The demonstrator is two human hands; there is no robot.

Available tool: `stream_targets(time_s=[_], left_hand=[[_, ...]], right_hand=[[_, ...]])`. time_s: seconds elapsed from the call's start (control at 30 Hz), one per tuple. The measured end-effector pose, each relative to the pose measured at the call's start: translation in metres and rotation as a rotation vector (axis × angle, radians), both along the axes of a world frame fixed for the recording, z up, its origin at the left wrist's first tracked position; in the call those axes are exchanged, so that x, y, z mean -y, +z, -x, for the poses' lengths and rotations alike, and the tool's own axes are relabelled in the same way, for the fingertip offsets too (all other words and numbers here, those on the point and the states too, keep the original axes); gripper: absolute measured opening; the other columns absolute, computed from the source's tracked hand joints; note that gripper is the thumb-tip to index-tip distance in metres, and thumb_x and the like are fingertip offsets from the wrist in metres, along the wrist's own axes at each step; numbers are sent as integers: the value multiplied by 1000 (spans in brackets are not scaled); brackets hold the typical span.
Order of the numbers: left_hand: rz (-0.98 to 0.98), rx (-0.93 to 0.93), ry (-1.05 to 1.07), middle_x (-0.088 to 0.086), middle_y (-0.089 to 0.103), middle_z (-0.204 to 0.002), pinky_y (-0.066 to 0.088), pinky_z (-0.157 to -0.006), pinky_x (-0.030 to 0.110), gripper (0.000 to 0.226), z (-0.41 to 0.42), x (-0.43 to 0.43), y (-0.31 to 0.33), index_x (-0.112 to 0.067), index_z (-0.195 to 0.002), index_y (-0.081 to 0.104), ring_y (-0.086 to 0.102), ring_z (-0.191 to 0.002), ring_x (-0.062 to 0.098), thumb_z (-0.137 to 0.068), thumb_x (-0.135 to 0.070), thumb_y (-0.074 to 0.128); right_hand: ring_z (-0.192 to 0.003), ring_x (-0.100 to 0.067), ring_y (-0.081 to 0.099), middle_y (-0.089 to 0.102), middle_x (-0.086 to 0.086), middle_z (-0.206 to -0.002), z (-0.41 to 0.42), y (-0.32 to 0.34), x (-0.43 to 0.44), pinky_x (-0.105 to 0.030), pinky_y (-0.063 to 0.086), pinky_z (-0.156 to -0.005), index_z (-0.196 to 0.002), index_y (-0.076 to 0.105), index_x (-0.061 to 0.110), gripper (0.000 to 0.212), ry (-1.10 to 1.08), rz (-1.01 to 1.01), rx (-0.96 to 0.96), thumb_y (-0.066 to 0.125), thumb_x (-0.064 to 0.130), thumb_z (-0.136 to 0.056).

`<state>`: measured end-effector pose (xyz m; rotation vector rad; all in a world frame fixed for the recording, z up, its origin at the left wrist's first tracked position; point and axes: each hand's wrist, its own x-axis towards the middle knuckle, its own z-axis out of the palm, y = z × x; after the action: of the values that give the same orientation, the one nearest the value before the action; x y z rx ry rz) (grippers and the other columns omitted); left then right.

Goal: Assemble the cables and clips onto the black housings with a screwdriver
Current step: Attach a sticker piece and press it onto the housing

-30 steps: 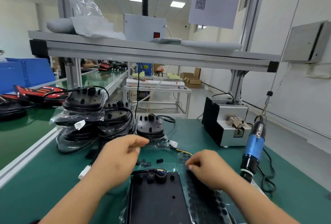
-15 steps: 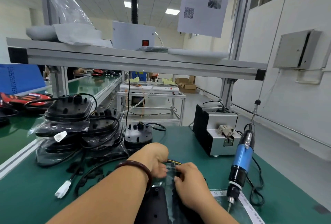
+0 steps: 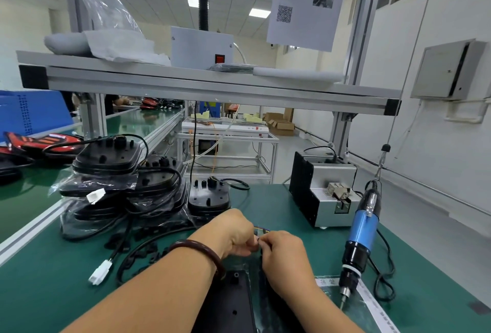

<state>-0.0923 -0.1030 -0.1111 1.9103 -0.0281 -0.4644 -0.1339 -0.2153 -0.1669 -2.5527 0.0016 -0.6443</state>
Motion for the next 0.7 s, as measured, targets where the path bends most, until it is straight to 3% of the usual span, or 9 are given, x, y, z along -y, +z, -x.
stream_targets(time_s=[0.1,0.37,0.53,0.7], left_hand=[[20,41,17,8,63,-74,55,-52,23,25,3,0,5,-8,-75,53,64,-62,15,-82,15,58],[-13,99,-45,11,64,-74,58,-75,32,29,9,2,13,-7,-71,50,65,-68,19,-82,20,54],[-64,143,-50,6,64,-71,59,-76,32,33,13,4,14,-11,-69,49,64,-65,13,-80,19,58],[-97,153,-39,3,64,-69,57,-86,39,31,15,6,12,-11,-69,47,67,-84,22,-81,15,60]], right_hand=[[-89,-21,57,65,-3,-93,2,0,1,-30,43,-77,-92,70,15,24,-6,21,5,48,24,-96],[-85,-21,56,65,-3,-87,7,-3,6,-31,44,-77,-89,71,12,21,32,-45,82,52,19,-95],[-85,-19,56,65,-1,-88,9,-1,6,-31,44,-76,-88,68,15,24,29,-12,51,47,23,-96],[-84,-19,55,64,0,-90,10,1,3,-29,35,-68,-89,66,16,25,-19,76,38,44,27,-96]])
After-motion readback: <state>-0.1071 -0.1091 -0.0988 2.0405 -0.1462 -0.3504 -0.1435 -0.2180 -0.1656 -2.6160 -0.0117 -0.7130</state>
